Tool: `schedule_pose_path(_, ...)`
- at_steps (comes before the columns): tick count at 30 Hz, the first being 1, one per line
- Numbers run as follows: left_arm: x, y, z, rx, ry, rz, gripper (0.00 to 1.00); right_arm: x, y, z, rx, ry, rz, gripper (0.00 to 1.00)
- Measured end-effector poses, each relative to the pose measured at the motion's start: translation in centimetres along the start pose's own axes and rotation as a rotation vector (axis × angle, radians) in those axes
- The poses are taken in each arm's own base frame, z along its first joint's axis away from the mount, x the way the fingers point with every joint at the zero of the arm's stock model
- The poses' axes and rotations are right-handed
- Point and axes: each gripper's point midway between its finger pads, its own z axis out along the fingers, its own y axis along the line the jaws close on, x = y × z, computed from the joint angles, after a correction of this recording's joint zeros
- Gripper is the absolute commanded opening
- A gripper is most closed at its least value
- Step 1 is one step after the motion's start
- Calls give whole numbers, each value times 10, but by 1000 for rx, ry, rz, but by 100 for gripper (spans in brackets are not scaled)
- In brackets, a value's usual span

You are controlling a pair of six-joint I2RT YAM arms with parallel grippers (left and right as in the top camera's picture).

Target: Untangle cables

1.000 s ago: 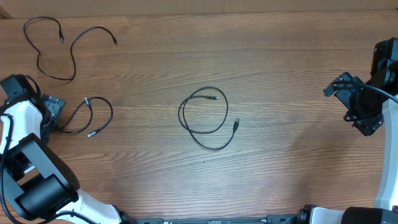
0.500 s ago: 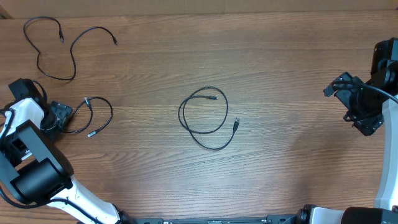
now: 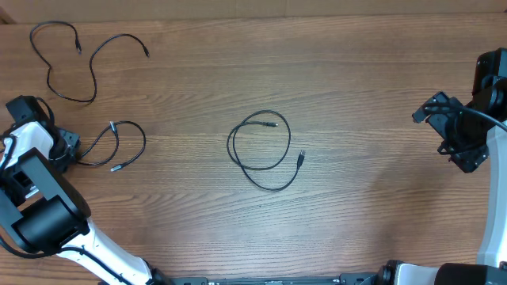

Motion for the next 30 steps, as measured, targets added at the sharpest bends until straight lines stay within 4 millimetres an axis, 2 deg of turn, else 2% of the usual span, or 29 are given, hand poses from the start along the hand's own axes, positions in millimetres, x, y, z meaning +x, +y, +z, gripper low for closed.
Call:
schedule_pose_path(4,-3,-21,0,117,16,-81,16,0,0,0,0,0,0,100)
schedule_pose_path(7,-1,-43,-1,231,58,-126,26,0,0,0,0,0,0,100)
schedule_pose_path(10,4,-58,-4,306,109,-165,29,0,0,0,0,0,0,100)
schedule_pose_path(11,5,-60,-5,315,124,-171,32,0,0,0,0,0,0,100)
schedule_pose_path(12,7,-62,-5,320,140,-177,40,0,0,0,0,0,0,100)
schedule_pose_path(14,10,-65,-9,324,179,-190,74,0,0,0,0,0,1,100)
schedule_pose_path(17,12,-67,-17,318,226,-192,89,0,0,0,0,-1,0,100)
schedule_pose_path(19,18,-63,-19,283,264,-188,94,0,0,0,0,-1,0,100)
schedule_pose_path(23,25,-38,-32,151,341,-184,98,0,0,0,0,0,0,100)
schedule_pose_path(27,6,-32,-58,125,306,-153,100,0,0,0,0,0,0,100)
schedule_pose_path(30,-5,-35,-95,176,260,-108,100,0,0,0,0,-1,0,100)
